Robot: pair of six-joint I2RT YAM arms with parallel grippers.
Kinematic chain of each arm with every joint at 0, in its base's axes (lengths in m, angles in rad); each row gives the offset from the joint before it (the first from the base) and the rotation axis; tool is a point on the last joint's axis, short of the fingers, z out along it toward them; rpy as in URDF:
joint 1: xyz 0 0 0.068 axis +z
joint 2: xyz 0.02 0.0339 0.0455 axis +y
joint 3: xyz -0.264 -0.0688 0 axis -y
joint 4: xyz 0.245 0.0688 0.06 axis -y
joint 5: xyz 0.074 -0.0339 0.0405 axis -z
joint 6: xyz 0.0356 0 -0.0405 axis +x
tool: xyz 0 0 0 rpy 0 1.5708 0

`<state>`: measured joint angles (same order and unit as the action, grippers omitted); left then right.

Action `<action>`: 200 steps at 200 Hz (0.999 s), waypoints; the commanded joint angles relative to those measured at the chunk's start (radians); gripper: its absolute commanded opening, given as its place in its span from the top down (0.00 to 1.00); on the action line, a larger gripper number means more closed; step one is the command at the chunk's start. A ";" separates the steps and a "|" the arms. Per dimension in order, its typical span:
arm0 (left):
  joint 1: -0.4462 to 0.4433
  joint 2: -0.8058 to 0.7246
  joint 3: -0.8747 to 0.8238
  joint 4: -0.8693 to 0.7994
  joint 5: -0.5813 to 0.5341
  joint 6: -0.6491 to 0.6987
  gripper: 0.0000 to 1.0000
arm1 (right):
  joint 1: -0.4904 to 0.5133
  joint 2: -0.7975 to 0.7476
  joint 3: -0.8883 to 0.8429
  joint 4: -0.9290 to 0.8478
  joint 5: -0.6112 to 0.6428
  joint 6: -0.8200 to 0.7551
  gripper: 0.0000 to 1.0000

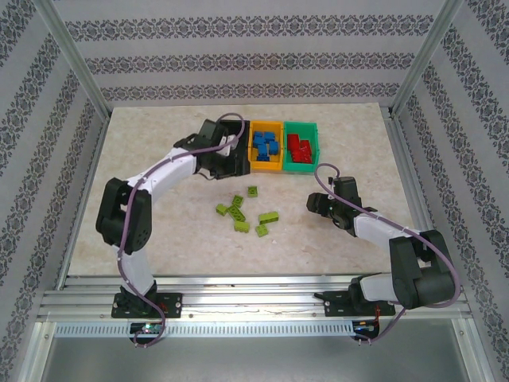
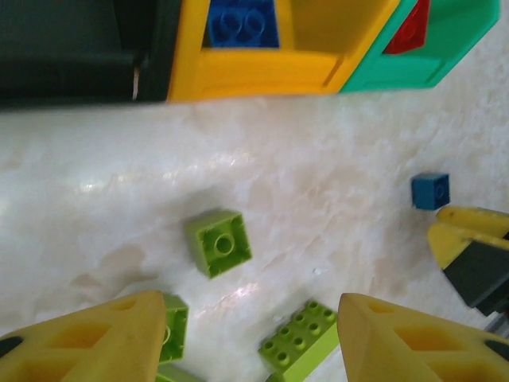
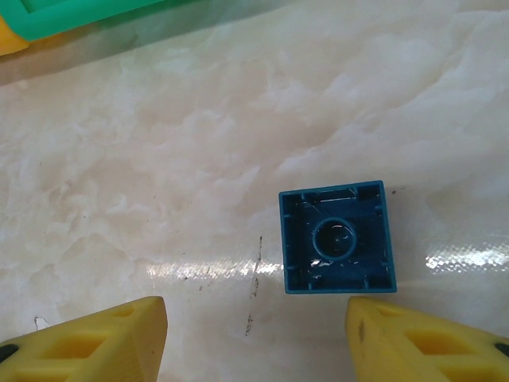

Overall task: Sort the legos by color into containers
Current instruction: Place the lego in the container, then pick up the lego from the middle-right of the table.

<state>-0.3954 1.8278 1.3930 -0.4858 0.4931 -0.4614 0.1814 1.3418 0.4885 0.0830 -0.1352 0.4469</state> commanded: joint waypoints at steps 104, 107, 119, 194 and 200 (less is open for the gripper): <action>0.003 -0.390 -0.556 0.267 -0.143 -0.005 0.41 | -0.095 -0.068 0.093 -0.123 0.041 0.008 0.38; 0.003 -0.388 -0.558 0.270 -0.143 -0.007 0.41 | -0.097 -0.061 0.102 -0.129 0.037 0.006 0.38; 0.004 -0.385 -0.560 0.281 -0.137 -0.012 0.41 | -0.103 -0.025 0.140 -0.146 0.026 -0.007 0.38; 0.004 -0.355 -0.556 0.288 -0.120 -0.008 0.41 | -0.102 0.222 0.283 -0.251 -0.043 -0.003 0.44; 0.004 -0.351 -0.557 0.287 -0.119 -0.009 0.41 | -0.100 0.229 0.278 -0.252 -0.044 -0.002 0.45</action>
<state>-0.3954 1.4555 0.8410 -0.2295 0.3801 -0.4686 0.0807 1.5406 0.7685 -0.1303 -0.1513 0.4389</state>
